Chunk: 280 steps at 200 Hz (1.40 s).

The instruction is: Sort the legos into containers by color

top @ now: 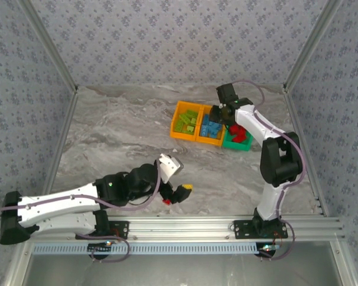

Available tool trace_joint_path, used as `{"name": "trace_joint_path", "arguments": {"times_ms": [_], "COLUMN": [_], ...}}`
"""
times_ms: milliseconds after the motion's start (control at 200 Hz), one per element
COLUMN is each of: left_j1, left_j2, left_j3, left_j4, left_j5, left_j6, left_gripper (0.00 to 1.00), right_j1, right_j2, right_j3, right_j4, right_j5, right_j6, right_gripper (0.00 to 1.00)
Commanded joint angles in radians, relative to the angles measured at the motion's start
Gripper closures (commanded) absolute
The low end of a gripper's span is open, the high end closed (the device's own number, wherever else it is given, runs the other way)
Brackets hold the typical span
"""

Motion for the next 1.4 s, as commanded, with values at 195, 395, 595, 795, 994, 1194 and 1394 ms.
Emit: {"name": "trace_joint_path", "arguments": {"times_ms": [195, 395, 595, 795, 994, 1194, 1394], "left_j1": [-0.015, -0.023, -0.016, 0.030, 0.031, 0.030, 0.033], "left_j2": [0.012, 0.124, 0.356, 0.568, 0.622, 0.601, 0.520], "left_j3": [0.059, -0.008, 0.029, 0.083, 0.099, 0.094, 0.130], "left_j4": [-0.365, -0.433, -0.429, -0.385, -0.370, -0.387, -0.355], "left_j5": [-0.182, 0.028, 0.073, 0.132, 0.116, 0.085, 0.062], "left_j6": [-0.480, -0.703, -0.611, -0.538, -0.518, -0.514, -0.453], "left_gripper": [0.01, 0.02, 0.01, 0.09, 0.37, 0.71, 0.74], "right_j1": [0.048, 0.151, 0.186, 0.204, 0.210, 0.228, 0.301], "right_j2": [-0.410, -0.742, -0.901, -0.965, -0.959, -0.959, -1.017], "right_j3": [-0.156, -0.415, -0.555, -0.604, -0.603, -0.616, -0.615], "right_j4": [-0.101, -0.150, -0.268, -0.309, -0.312, -0.313, -0.326], "right_j5": [-0.099, -0.155, -0.120, -0.073, -0.075, -0.090, -0.224], "right_j6": [-0.023, -0.003, 0.056, 0.091, 0.094, 0.114, 0.136], "right_gripper": [0.44, 0.24, 0.18, 0.17, 0.16, 0.16, 0.16]}}
